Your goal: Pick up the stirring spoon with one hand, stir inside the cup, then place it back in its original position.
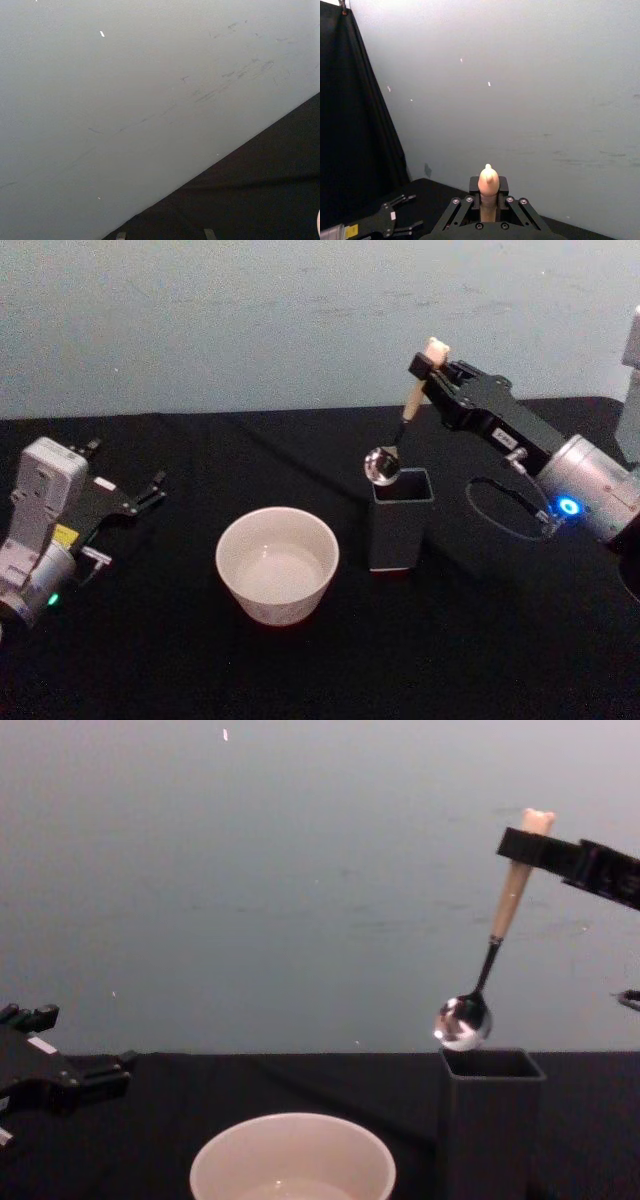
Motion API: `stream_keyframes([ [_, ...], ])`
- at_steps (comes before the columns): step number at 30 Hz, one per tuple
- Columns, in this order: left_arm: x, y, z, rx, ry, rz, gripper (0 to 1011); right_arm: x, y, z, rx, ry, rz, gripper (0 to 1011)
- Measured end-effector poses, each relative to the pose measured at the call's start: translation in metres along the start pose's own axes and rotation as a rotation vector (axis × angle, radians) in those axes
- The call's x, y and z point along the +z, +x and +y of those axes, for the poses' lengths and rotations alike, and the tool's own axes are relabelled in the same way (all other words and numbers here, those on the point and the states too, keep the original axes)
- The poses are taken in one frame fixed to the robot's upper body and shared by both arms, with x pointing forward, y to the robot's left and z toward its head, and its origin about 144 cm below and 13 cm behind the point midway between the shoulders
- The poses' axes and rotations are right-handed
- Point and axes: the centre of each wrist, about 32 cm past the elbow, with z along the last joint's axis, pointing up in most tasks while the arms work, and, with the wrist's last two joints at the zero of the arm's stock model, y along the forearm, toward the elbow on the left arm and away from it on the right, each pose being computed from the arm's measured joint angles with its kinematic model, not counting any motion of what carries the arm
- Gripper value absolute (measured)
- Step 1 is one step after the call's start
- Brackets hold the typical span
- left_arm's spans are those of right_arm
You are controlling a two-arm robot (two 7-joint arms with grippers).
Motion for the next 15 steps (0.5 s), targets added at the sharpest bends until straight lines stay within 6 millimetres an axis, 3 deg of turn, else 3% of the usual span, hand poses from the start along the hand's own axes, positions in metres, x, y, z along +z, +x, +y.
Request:
stream_keyframes([
  [15,0.000,0.000,0.000,0.000,0.000,0.000,1001,-0.003,0.004,-0.019,-0.029,-0.025,-0.013,192],
])
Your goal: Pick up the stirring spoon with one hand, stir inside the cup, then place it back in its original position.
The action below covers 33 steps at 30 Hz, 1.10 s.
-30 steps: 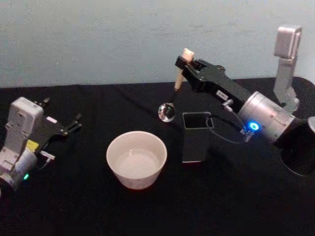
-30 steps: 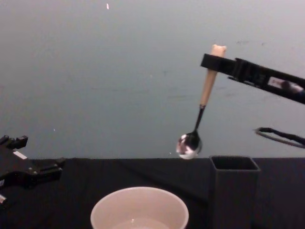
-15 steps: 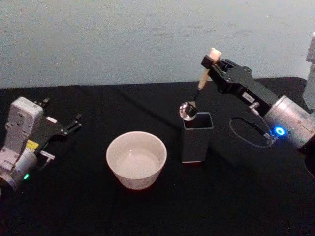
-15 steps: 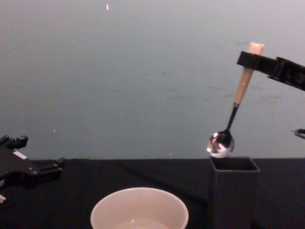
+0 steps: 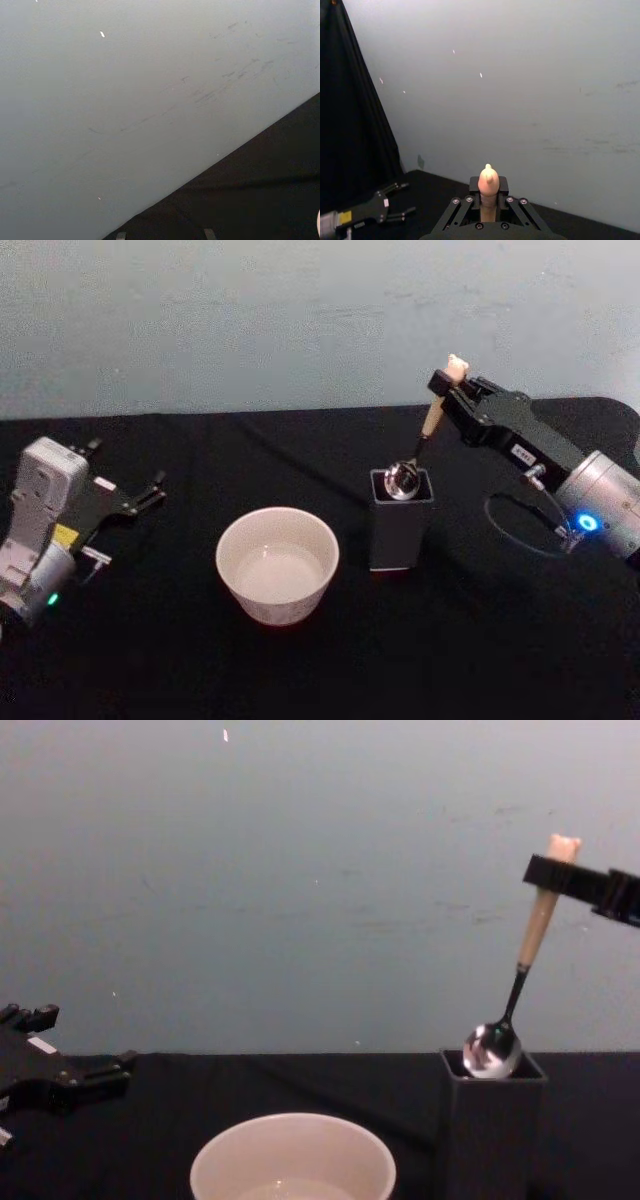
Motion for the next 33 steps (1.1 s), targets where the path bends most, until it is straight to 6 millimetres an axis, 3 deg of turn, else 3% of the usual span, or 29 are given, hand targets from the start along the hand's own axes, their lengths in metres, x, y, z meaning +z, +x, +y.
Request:
stream_keyframes([
  [33,0.000,0.000,0.000,0.000,0.000,0.000,1001,-0.048,0.009,0.004,-0.050,-0.179,0.009,192],
])
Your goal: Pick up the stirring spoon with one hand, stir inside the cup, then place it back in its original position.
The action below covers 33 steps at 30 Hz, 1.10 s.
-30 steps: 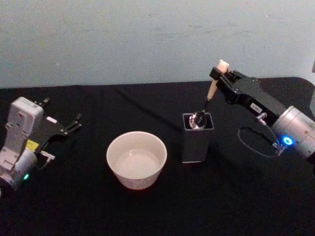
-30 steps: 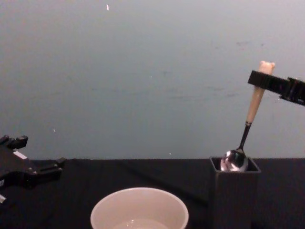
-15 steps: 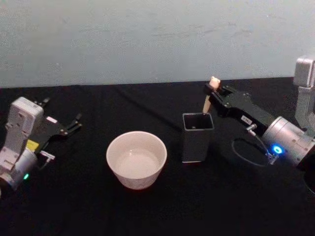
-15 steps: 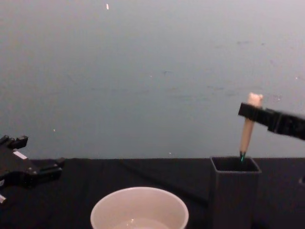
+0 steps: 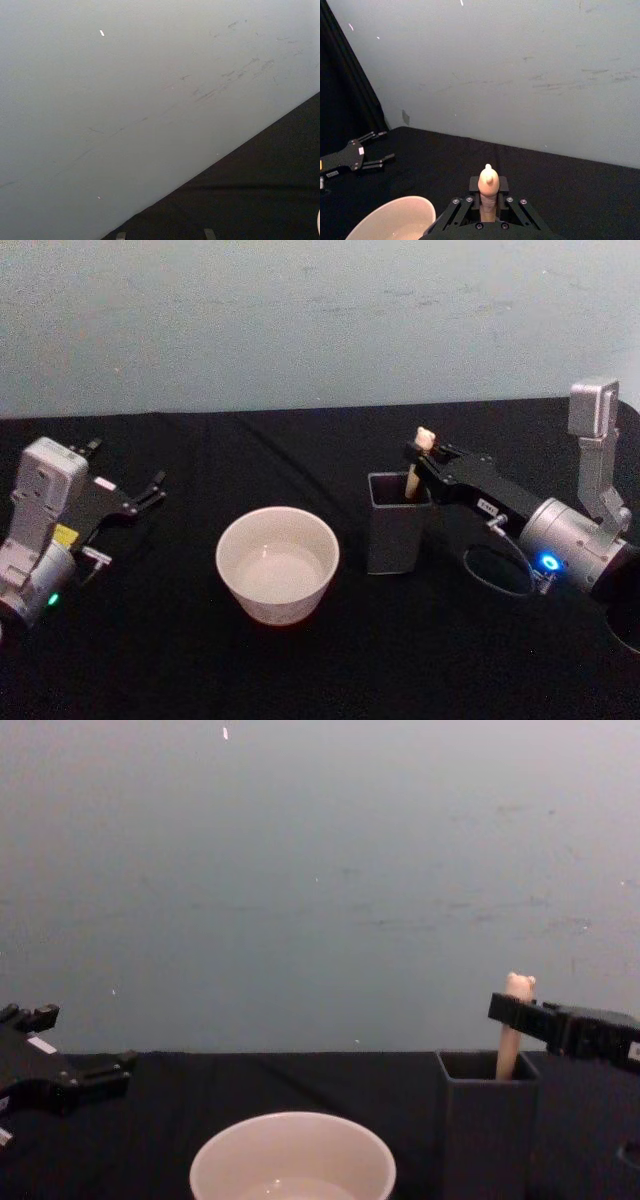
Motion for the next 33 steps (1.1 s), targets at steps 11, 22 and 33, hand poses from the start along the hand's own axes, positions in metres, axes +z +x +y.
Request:
stream_keyframes([
  [11,0.0000,0.0000,0.0000,0.000,0.000,0.000,1001,-0.0044,0.0012,0.0010,-0.006,-0.023,0.003,192],
  [22,0.0000,0.0000,0.0000,0.000,0.000,0.000,1002,-0.0041,0.0015,0.0008,-0.005,-0.022,0.003,192],
  [33,0.0000,0.0000,0.0000,0.000,0.000,0.000,1001,-0.0039,0.0015,0.0006,-0.005,-0.021,0.003,224],
])
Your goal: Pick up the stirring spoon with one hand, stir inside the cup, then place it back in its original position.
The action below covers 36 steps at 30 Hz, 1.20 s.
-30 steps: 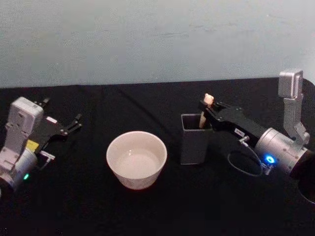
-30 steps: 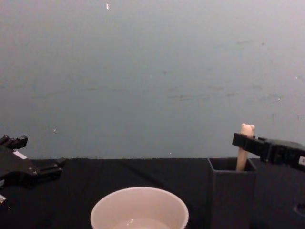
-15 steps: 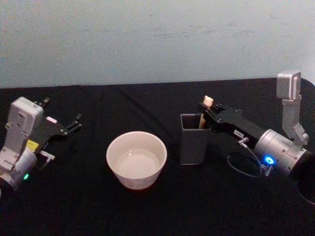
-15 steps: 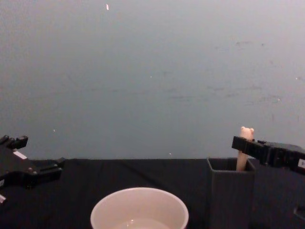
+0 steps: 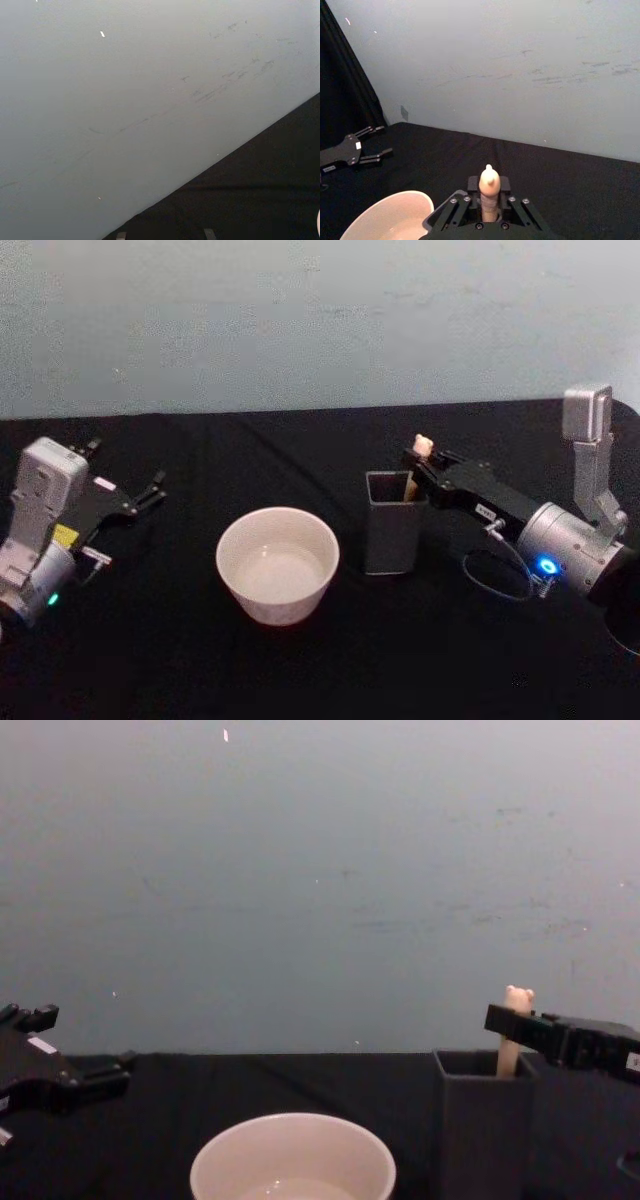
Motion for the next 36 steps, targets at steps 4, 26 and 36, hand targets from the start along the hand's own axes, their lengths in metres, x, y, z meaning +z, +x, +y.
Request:
stream_keyframes([
  [4,0.000,0.000,0.000,0.000,0.000,0.000,1001,0.000,0.000,0.000,0.000,0.001,0.000,338],
  [26,0.000,0.000,0.000,0.000,0.000,0.000,1002,0.000,0.000,0.000,-0.002,0.002,-0.004,995],
  [36,0.000,0.000,0.000,0.000,0.000,0.000,1001,0.010,-0.011,0.003,-0.066,0.109,-0.071,1000],
])
